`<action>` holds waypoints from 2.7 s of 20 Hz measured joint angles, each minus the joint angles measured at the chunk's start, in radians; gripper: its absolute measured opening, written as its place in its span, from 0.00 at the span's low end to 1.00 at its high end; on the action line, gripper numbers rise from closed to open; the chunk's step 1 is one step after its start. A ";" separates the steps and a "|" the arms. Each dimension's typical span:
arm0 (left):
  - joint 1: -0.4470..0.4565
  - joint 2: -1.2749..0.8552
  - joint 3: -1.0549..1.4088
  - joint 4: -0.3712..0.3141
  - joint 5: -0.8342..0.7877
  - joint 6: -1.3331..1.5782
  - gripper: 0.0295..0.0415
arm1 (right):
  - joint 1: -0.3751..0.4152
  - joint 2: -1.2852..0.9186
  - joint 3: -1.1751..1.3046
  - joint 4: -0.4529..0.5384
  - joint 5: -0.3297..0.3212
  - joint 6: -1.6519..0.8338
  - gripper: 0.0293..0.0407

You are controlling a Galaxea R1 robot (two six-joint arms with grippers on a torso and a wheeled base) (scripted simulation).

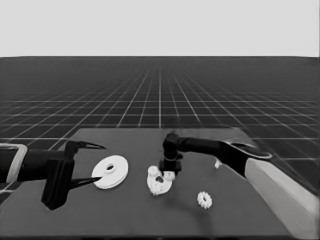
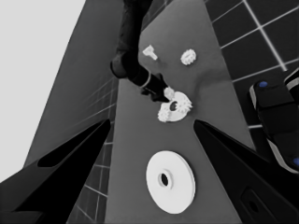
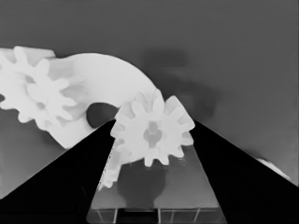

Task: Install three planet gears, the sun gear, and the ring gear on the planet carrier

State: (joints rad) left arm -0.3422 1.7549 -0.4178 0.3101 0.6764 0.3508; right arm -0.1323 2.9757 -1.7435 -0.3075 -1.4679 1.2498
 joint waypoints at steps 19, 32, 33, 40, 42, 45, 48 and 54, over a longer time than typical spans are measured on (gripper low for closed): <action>0.000 0.000 0.000 0.000 0.000 0.000 0.75 | 0.135 -0.029 0.097 0.123 -0.055 0.056 0.81; 0.000 0.000 0.000 0.000 0.000 0.000 0.75 | 0.123 -0.580 0.788 0.105 -0.078 0.195 0.81; 0.000 0.000 0.000 0.000 0.000 0.000 0.75 | 0.123 -0.583 0.790 0.105 -0.077 0.193 0.81; 0.000 0.000 0.000 0.000 0.000 0.000 0.75 | -0.113 -0.551 0.672 -0.124 -0.013 0.124 0.81; 0.000 0.000 0.000 0.000 0.000 0.000 0.75 | -0.119 -0.549 0.666 -0.129 -0.010 0.121 0.81; 0.000 0.000 0.000 0.000 0.000 0.000 0.75 | -0.121 -0.549 0.664 -0.132 -0.009 0.120 0.49; 0.000 0.000 0.000 0.000 0.000 0.000 0.75 | -0.121 -0.549 0.664 -0.132 -0.009 0.120 0.15; 0.000 0.000 0.000 0.000 0.000 0.000 0.75 | -0.121 -0.548 0.664 -0.132 -0.008 0.120 0.15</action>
State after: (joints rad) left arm -0.3422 1.7549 -0.4178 0.3101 0.6764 0.3508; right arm -0.2529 2.4273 -1.0796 -0.4398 -1.4764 1.3694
